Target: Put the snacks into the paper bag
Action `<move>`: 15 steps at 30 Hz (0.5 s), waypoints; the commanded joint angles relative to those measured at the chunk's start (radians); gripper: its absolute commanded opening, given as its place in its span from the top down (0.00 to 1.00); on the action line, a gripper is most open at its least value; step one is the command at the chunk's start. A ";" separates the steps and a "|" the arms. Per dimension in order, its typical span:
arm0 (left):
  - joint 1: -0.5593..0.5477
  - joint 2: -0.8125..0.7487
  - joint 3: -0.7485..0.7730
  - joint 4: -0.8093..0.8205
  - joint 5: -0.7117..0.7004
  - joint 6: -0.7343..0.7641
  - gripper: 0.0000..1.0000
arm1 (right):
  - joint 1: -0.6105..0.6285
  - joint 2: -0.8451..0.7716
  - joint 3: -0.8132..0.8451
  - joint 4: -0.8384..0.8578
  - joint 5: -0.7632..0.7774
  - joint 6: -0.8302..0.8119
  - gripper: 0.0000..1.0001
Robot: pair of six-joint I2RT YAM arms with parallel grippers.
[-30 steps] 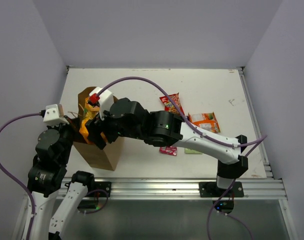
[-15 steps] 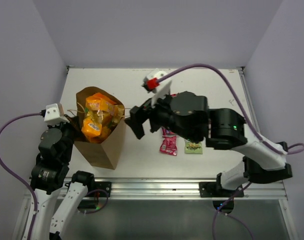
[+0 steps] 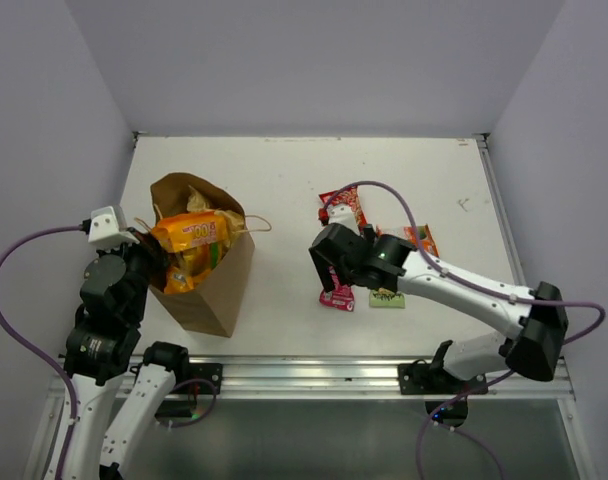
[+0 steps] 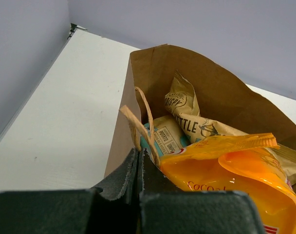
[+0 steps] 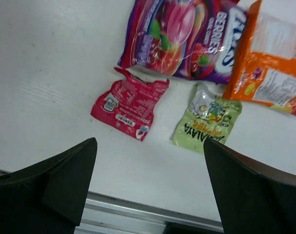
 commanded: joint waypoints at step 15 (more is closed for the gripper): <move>-0.001 0.017 0.001 0.005 0.057 0.007 1.00 | -0.095 0.298 -0.068 0.314 -0.017 -0.017 0.08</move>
